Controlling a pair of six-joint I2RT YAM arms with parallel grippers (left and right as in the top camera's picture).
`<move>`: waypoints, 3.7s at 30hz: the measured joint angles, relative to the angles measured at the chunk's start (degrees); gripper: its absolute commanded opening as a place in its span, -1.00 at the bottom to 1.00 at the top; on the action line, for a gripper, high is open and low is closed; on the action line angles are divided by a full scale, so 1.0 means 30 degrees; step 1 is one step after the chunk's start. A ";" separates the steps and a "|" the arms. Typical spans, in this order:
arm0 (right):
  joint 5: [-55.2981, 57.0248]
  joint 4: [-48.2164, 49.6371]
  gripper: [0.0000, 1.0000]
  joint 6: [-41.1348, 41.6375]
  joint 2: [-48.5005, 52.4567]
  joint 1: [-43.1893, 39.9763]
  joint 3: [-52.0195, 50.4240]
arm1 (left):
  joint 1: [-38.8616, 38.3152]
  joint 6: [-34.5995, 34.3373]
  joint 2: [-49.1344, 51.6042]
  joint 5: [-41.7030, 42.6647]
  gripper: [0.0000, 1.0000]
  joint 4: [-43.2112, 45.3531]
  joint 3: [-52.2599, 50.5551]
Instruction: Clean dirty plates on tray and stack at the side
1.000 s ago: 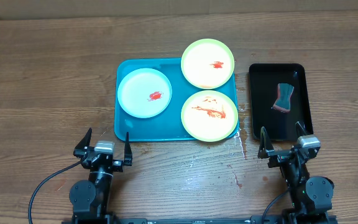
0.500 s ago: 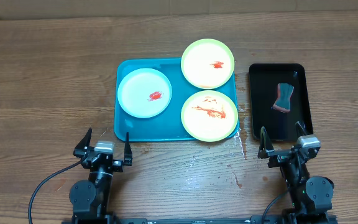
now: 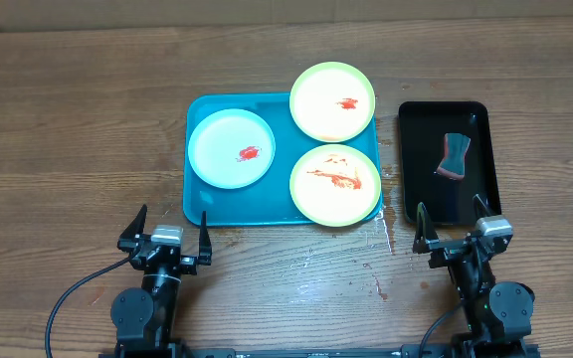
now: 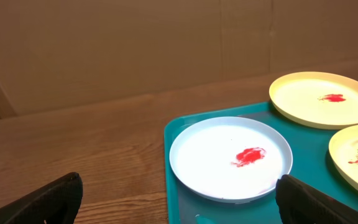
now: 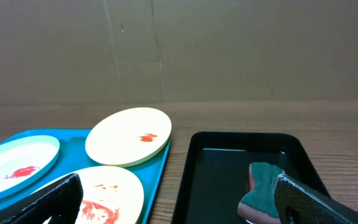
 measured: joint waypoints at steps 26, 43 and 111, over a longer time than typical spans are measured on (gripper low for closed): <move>-0.0007 0.0000 1.00 0.0015 0.0000 0.0000 0.0000 | 0.0000 0.0000 0.0000 0.0000 0.99 0.0000 0.0000; 0.0080 -0.0138 1.00 0.0087 0.0000 -0.0007 0.0007 | 0.0000 -0.0007 0.0000 -0.0007 0.99 0.0605 -0.0022; -0.1836 -1.9606 0.96 0.3315 2.6848 0.0000 2.4013 | -0.0444 -0.4328 3.5692 0.0678 0.14 -2.0990 3.1372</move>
